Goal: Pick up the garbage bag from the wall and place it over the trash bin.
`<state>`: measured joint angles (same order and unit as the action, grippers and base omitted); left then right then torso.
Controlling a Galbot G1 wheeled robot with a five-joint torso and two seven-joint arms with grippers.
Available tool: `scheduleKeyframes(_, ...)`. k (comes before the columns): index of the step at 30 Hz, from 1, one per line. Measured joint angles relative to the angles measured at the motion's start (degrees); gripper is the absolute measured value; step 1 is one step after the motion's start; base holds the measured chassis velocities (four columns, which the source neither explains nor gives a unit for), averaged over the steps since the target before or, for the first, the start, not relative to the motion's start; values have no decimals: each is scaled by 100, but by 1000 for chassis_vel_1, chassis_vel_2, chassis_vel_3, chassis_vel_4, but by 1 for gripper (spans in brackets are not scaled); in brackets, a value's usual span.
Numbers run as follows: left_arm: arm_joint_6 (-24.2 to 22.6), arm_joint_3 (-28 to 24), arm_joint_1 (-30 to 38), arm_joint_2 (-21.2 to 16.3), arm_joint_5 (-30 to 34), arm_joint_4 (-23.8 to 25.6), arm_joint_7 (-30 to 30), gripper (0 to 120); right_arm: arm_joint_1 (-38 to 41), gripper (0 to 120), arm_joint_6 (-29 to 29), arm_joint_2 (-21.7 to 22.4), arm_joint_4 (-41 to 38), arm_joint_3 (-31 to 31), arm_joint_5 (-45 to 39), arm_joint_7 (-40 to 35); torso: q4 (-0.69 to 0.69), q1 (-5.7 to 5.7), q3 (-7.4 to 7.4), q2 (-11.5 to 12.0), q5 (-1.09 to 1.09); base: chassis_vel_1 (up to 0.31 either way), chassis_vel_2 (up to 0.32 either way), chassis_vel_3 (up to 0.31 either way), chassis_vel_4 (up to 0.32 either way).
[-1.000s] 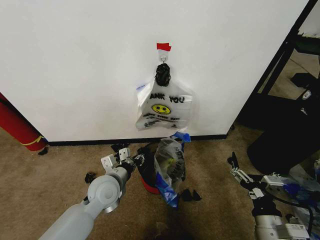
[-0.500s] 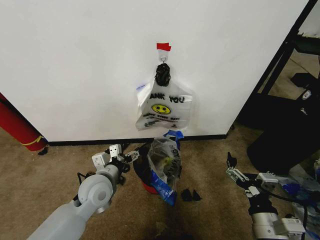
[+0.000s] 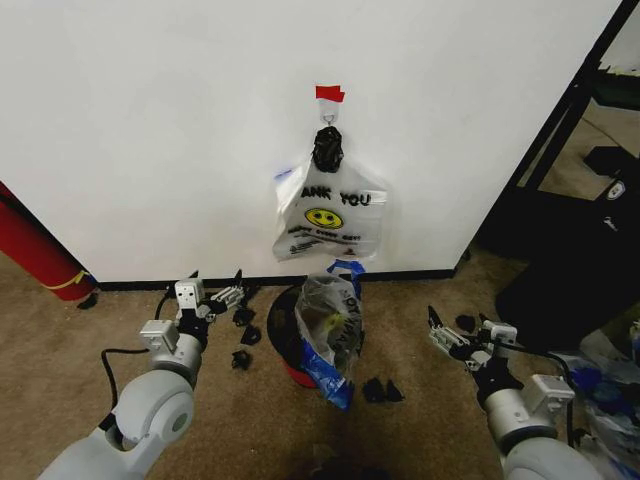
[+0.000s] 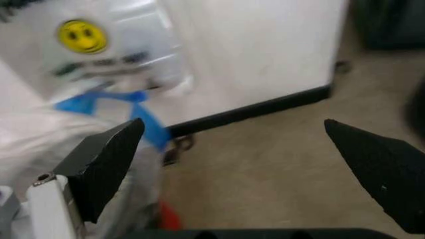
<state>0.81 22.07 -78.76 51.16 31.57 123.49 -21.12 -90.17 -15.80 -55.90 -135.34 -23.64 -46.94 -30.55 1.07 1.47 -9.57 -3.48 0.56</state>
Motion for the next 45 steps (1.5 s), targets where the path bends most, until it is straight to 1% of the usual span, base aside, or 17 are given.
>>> scheduleKeyframes(2, 154, 412, -425, 107, -236, 171, 67, 100, 358, 100, -318, -18, 107, 183, -326, -5, -6, 0, 0, 1, 3, 0, 0, 0, 0)
scheduleKeyframes(3, 191, 511, -530, 131, -265, 216, 88, 100, 418, 100, -365, -21, 135, 218, -373, -5, -7, 0, 0, 0, 3, 0, 0, 0, 0)
scheduleKeyframes(4, 323, 763, -854, 191, -300, 369, 154, 100, 627, 100, -491, -29, 252, 352, -545, -5, -7, 0, 0, 0, 2, 0, 0, 0, 0)
scheduleKeyframes(6, 391, 855, -983, 213, -305, 426, 183, 100, 719, 100, -537, -29, 313, 422, -616, -5, -6, 0, 0, 0, 2, 0, 0, 0, 0)
scheduleKeyframes(9, 737, 1202, -1359, 283, -394, 560, 318, 100, 986, 100, -643, -10, 509, 664, -798, -7, -2, 0, 0, 0, 2, 0, 0, 0, 0)
scheduleKeyframes(11, 1045, 1507, -1587, 384, -550, 632, 401, 100, 1280, 100, -725, -58, 700, 1001, -890, -80, -2, 0, 0, 0, 3, 0, 0, 0, 0)
scheduleKeyframes(14, 1118, 1643, -1749, 520, -564, 752, 415, 100, 1571, 100, -823, -202, 836, 1321, -914, -217, -3, 0, 0, 0, 2, 0, 0, 0, 0)
scheduleKeyframes(17, 1155, 1677, -1884, 676, -645, 837, 428, 100, 1901, 100, -915, -378, 978, 1625, -977, -429, -4, 0, 0, 0, 2, 0, 0, 0, 0)
scheduleKeyframes(20, 1162, 1624, -1978, 855, -772, 893, 428, 100, 2320, 100, -1165, -686, 1116, 1938, -1159, -1074, -4, 0, 0, 0, 2, 0, 0, 0, 0)
scheduleKeyframes(21, 1162, 1624, -1978, 855, -772, 893, 428, 100, 2320, 100, -1165, -686, 1116, 1938, -1159, -1074, -4, 0, 0, 0, 2, 0, 0, 0, 0)
scheduleKeyframes(24, 1141, 1501, -1964, 935, -904, 895, 411, 100, 2558, 100, -1449, -1028, 1105, 2139, -1436, -1913, -4, 0, 0, 0, 3, 0, 0, 0, 0)
scheduleKeyframes(28, 1043, 1326, -1927, 943, -1025, 943, 390, 100, 2743, 100, -1576, -1457, 1212, 2263, -1552, -2673, -3, 0, 0, 0, 2, 0, 0, 0, 0)
scheduleKeyframes(32, 991, 1248, -1903, 938, -1058, 946, 371, 100, 2831, 100, -1588, -1635, 1308, 2305, -1559, -2961, -2, 0, 0, 0, 3, 0, 0, 0, 0)
scheduleKeyframes(34, 941, 1123, -1889, 936, -1122, 947, 336, 100, 2976, 100, -1650, -1899, 1468, 2395, -1609, -3403, -3, 0, 0, 0, 3, 0, 0, 0, 0)
scheduleKeyframes(36, 933, 1102, -1887, 938, -1133, 948, 326, 100, 3001, 100, -1666, -1939, 1495, 2411, -1634, -3481, -3, 0, 0, 0, 3, 0, 0, 0, 0)
scheduleKeyframes(41, 878, 978, -1878, 982, -1170, 927, 263, 100, 3273, 100, -1722, -2329, 1800, 2484, -1930, -4081, -3, 0, 0, 0, 2, 0, 0, 0, 0)
scheduleKeyframes(45, 865, 943, -1895, 1011, -1178, 902, 252, 100, 3417, 100, -1721, -2504, 1986, 2465, -2121, -4360, -4, 0, 0, 0, 2, 0, 0, 0, 0)
